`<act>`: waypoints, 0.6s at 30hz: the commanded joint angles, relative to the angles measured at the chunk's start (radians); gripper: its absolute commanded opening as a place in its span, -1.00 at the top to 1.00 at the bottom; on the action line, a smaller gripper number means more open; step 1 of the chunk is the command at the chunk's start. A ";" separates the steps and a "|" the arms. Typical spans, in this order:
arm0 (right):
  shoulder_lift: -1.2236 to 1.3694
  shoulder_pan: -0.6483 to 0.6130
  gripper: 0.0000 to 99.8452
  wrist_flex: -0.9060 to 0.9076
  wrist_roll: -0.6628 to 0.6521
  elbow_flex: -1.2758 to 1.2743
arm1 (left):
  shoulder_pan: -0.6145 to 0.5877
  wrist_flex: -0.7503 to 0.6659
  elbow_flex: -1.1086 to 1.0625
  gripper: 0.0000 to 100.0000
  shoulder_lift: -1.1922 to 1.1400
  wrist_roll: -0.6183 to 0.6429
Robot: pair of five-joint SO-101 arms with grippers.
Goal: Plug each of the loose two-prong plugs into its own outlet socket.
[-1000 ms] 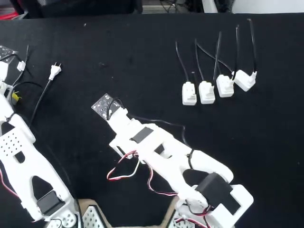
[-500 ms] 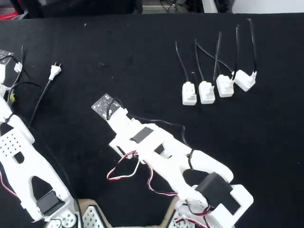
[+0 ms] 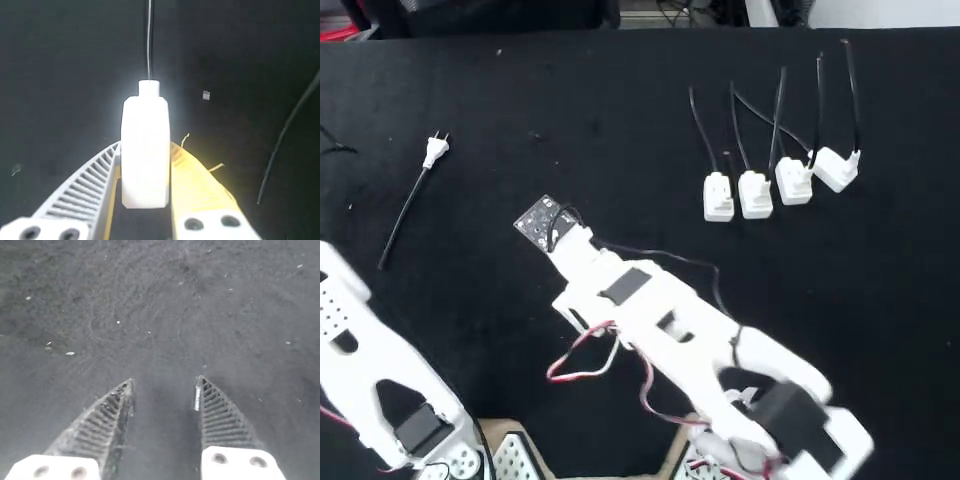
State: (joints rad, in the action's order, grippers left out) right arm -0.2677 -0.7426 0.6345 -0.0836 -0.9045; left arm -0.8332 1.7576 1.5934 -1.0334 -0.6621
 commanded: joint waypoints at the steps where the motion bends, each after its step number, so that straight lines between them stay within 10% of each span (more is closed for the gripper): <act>1: -0.189 0.017 0.66 0.017 -0.003 -0.056 | -0.041 0.008 -0.148 0.94 0.279 0.114; 11: -0.443 0.204 0.66 -0.060 0.078 -0.205 | 0.105 -0.005 -1.244 0.94 0.985 0.227; 18: -0.446 0.206 0.66 -0.060 0.084 -0.208 | 0.355 -0.298 -1.988 0.94 1.343 0.371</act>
State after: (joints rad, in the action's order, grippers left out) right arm -0.6790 -0.5539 0.5946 -0.0115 -1.1147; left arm -0.6214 1.6287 0.0238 0.1005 -0.3629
